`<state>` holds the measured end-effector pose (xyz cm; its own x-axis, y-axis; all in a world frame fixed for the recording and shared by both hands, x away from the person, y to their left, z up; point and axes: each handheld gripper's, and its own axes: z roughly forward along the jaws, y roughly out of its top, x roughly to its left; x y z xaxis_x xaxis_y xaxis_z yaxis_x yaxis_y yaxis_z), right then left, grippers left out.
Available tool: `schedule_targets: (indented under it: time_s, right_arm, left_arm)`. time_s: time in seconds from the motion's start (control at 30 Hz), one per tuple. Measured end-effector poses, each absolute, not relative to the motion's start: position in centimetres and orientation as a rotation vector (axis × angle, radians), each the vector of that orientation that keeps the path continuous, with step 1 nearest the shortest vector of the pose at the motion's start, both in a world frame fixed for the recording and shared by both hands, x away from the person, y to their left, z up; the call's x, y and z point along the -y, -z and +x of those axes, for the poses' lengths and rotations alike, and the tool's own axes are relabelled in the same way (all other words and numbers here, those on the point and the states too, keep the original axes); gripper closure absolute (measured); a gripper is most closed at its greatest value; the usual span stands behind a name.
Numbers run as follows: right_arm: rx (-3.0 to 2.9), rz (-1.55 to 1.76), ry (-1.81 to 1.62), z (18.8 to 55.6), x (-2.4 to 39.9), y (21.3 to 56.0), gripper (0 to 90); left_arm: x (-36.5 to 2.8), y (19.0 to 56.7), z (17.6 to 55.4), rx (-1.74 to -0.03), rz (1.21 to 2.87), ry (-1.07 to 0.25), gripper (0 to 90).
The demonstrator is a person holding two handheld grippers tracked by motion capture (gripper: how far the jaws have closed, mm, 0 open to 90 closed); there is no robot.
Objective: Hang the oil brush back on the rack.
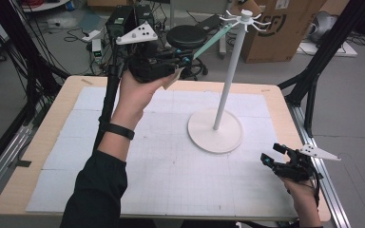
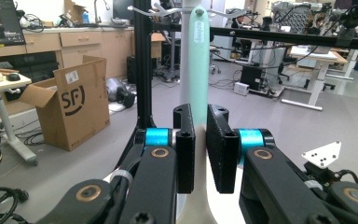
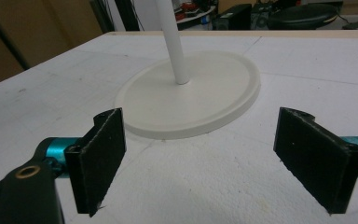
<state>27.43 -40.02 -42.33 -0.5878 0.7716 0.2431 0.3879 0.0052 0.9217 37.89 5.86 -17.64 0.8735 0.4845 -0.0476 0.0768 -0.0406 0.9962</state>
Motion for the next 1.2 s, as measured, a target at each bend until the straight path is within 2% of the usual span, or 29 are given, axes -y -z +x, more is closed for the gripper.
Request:
schedule_targets:
  time_s: [0.1,0.17,0.2,0.53,0.73,1.07,1.2]
  right_arm:
    - [-1.958,1.203,-1.608,27.4,40.0,42.3,16.0]
    - [-1.957,1.201,-1.607,27.4,40.0,42.3,16.0]
    - [-1.958,1.201,-1.608,27.4,40.0,42.3,16.0]
    - [-1.962,1.2,-1.6,27.4,40.0,42.4,16.0]
    - [-1.972,1.199,-1.589,27.5,39.8,42.5,16.0]
    - [-2.0,1.195,-1.561,27.8,39.3,42.8,16.0]
    - [-2.009,1.193,-1.552,27.9,39.1,42.9,15.9]
  left_arm:
    - [-5.8,17.7,37.8,-0.459,1.6,-0.37,80.1]
    - [-5.9,17.7,37.8,-0.482,1.6,-0.395,66.1]
    - [-6.1,17.7,37.7,-0.488,1.608,-0.398,62.3]
    - [-10.5,21.3,36.2,-0.566,1.687,-0.477,34.2]
    - [-14.8,24.8,34.3,-0.593,1.731,-0.504,27.3]
    - [-21.5,31.2,31.0,-0.678,1.798,-0.535,24.1]
    - [-23.6,34.0,30.1,-0.732,1.775,-0.517,22.7]
